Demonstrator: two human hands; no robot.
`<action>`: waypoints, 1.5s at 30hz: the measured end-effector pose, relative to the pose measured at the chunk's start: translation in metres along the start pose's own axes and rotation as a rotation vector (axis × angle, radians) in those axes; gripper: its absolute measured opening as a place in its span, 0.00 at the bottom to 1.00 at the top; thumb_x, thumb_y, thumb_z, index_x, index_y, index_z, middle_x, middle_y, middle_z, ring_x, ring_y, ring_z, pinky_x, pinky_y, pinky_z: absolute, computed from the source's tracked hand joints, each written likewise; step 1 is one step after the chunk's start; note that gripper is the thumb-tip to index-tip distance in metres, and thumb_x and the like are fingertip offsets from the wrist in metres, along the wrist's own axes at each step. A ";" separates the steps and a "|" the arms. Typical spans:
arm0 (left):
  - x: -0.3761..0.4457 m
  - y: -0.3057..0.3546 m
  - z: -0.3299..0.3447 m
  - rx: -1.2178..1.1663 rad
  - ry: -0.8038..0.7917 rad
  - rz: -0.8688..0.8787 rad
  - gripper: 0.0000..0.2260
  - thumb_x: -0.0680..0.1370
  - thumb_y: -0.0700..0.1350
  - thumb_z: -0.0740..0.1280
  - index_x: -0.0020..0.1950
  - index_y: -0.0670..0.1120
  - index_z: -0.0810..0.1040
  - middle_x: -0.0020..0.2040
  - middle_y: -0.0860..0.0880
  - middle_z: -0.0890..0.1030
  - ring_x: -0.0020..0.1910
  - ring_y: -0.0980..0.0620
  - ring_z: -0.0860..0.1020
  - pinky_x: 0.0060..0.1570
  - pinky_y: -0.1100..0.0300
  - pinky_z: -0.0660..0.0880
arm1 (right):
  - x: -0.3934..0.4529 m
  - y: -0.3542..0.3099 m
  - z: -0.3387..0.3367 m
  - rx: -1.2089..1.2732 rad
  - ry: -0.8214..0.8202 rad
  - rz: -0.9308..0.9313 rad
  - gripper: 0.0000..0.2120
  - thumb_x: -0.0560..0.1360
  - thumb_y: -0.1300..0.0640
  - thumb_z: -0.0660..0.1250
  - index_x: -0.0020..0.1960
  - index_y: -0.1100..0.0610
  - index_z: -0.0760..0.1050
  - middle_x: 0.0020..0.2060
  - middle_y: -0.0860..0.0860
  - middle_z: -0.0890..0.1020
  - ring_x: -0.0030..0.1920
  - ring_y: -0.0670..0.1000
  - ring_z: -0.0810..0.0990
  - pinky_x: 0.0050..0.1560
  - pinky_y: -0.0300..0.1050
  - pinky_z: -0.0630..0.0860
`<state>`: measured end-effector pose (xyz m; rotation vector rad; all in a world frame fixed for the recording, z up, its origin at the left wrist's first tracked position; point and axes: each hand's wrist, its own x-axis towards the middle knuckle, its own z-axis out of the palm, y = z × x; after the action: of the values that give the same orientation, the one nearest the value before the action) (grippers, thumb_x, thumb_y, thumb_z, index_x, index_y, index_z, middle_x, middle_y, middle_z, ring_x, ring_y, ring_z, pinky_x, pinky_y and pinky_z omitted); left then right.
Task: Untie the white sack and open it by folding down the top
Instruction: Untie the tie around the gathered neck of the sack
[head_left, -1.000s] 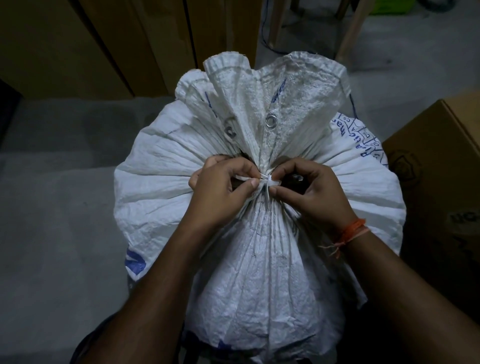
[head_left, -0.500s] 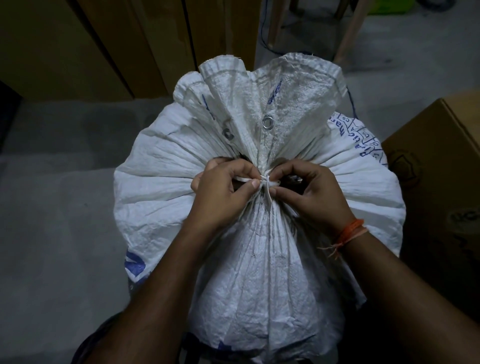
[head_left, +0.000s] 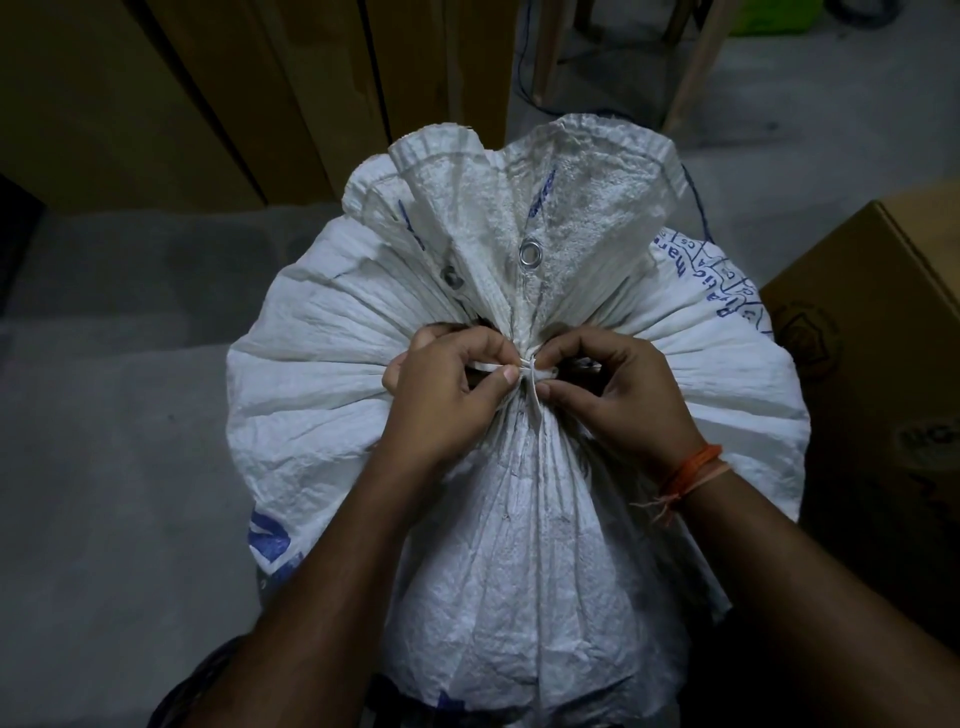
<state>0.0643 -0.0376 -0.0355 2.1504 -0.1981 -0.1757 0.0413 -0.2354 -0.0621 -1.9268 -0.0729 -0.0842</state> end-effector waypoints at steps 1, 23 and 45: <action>0.000 0.001 0.000 0.004 -0.001 -0.001 0.05 0.73 0.56 0.70 0.39 0.67 0.79 0.48 0.83 0.76 0.61 0.55 0.77 0.71 0.33 0.70 | 0.000 0.000 0.000 -0.004 0.003 0.001 0.08 0.68 0.57 0.79 0.46 0.57 0.84 0.43 0.52 0.87 0.46 0.54 0.87 0.53 0.60 0.82; -0.003 0.004 -0.006 0.029 -0.022 -0.008 0.07 0.74 0.57 0.70 0.51 0.63 0.82 0.45 0.73 0.81 0.60 0.57 0.77 0.72 0.36 0.67 | -0.002 0.000 0.000 0.039 0.001 -0.005 0.08 0.69 0.58 0.80 0.46 0.57 0.85 0.46 0.50 0.87 0.48 0.50 0.87 0.54 0.55 0.84; 0.002 -0.008 -0.004 0.001 -0.022 -0.036 0.03 0.72 0.63 0.67 0.42 0.74 0.80 0.50 0.82 0.76 0.60 0.51 0.80 0.68 0.35 0.75 | 0.000 0.001 0.002 0.116 -0.012 0.031 0.07 0.68 0.58 0.79 0.45 0.56 0.84 0.42 0.50 0.87 0.45 0.48 0.86 0.52 0.47 0.82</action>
<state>0.0678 -0.0304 -0.0401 2.1550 -0.1720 -0.2203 0.0411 -0.2339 -0.0633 -1.8117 -0.0551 -0.0465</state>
